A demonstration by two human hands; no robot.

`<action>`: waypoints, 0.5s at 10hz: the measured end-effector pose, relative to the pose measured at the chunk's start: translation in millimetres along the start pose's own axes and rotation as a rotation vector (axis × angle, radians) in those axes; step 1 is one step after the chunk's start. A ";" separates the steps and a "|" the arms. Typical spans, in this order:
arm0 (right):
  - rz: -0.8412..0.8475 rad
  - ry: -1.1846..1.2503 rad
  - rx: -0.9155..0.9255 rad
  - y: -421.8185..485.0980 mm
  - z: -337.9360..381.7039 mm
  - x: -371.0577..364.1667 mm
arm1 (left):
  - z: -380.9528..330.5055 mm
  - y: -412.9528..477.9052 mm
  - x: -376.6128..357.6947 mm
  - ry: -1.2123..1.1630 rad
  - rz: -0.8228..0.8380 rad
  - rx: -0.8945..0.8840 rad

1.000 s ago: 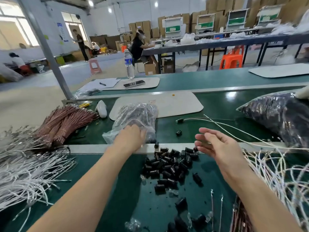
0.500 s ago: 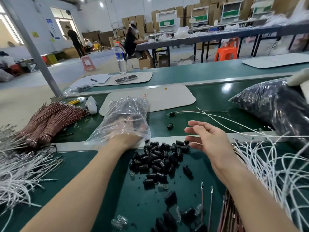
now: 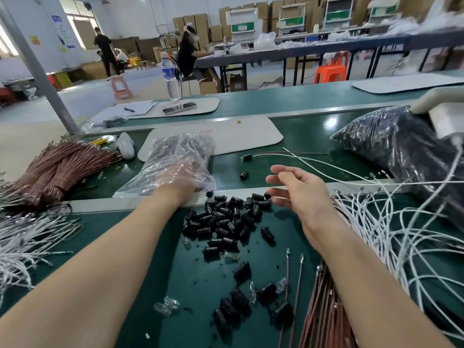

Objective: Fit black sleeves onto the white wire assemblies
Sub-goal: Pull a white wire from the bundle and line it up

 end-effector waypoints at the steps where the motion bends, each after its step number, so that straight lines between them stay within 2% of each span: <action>1: -0.003 -0.007 0.004 0.7 -0.9 0.3 | -2.5 2.0 6.2 -0.167 0.003 -0.077; 2: -0.005 -0.008 0.010 2.6 -1.5 2.0 | 7.4 8.1 23.2 -0.349 -0.003 0.006; 3: 0.001 -0.022 0.013 2.1 -2.9 2.2 | 12.9 6.9 42.7 -0.636 0.016 0.042; 4: -0.006 -0.031 -0.001 -0.1 -1.8 2.1 | 18.2 -7.4 48.6 -1.078 0.127 0.119; 5: 0.019 -0.068 -0.009 -4.0 6.8 -0.4 | 22.3 -32.2 41.2 -1.208 0.327 0.123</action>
Point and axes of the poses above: each hand's wrist, its own y-axis towards the middle knuckle, its own x-axis out of the back of the hand, z = x × y, the point moved 6 cm from there along y, towards the middle knuckle, and after that the axes turned 13 degrees about x, right-handed, at the moved point
